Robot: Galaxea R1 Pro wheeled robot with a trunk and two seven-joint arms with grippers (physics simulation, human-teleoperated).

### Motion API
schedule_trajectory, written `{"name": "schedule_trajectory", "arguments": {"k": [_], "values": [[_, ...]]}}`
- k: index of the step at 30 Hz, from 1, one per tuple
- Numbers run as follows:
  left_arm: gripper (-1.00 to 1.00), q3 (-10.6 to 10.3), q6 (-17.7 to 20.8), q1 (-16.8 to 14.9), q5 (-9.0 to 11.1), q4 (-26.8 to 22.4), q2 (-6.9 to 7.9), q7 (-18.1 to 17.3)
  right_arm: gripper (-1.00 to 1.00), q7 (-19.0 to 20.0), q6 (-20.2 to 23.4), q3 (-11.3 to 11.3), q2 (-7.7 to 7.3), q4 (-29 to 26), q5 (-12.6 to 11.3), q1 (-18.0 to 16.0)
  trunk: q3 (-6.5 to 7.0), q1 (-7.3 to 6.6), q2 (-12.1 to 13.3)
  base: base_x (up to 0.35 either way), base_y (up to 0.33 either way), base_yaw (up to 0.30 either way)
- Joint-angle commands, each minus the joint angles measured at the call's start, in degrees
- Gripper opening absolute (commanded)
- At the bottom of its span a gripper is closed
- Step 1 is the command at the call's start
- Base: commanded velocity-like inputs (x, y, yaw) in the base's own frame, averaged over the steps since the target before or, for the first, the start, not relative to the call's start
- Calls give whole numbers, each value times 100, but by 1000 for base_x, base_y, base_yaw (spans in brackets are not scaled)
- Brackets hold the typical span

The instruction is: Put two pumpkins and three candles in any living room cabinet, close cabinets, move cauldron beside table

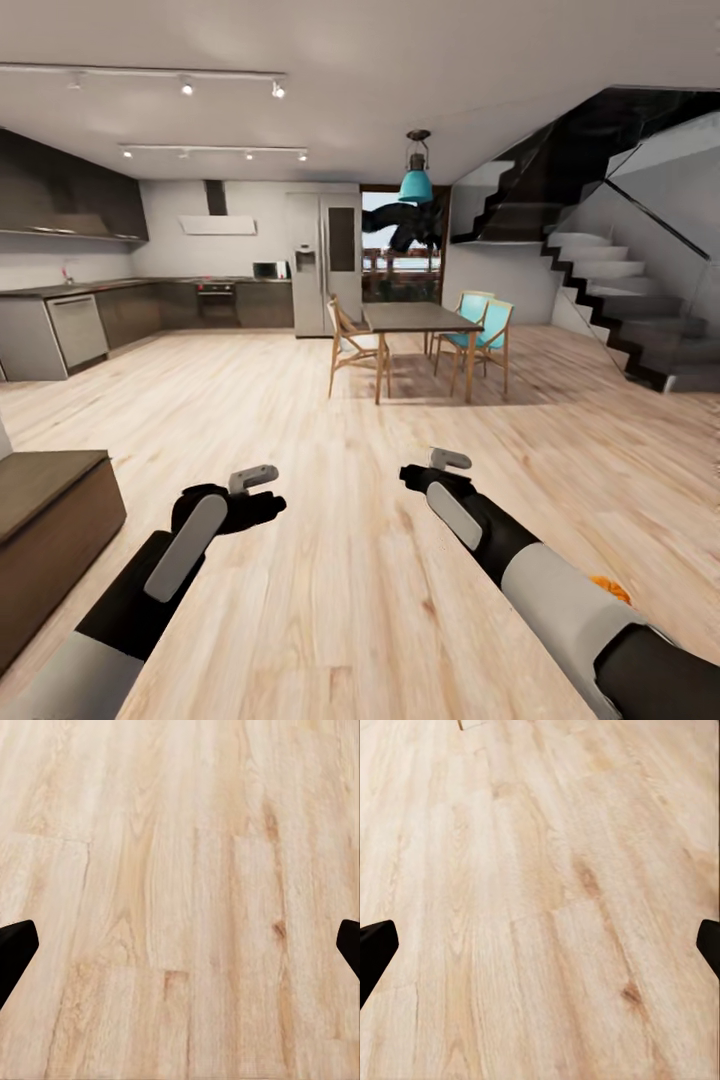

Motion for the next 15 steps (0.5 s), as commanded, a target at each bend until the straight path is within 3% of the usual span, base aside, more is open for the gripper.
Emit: {"name": "schedule_trajectory", "arguments": {"k": [1,9,15], "values": [[100,-1,-8,-11,53,115,7,59,100,-50,12,20,1,6,-33,-7,-2,3,-3,331,0,-152],[100,231,-13,-33,42,514,14,50,100,-90,42,16,10,26,-21,-7,12,3,-3,331,0,-57],[100,350,-3,-101,40,1082,18,43,100,-264,73,23,21,23,7,-7,12,3,-3,331,0,-2]]}}
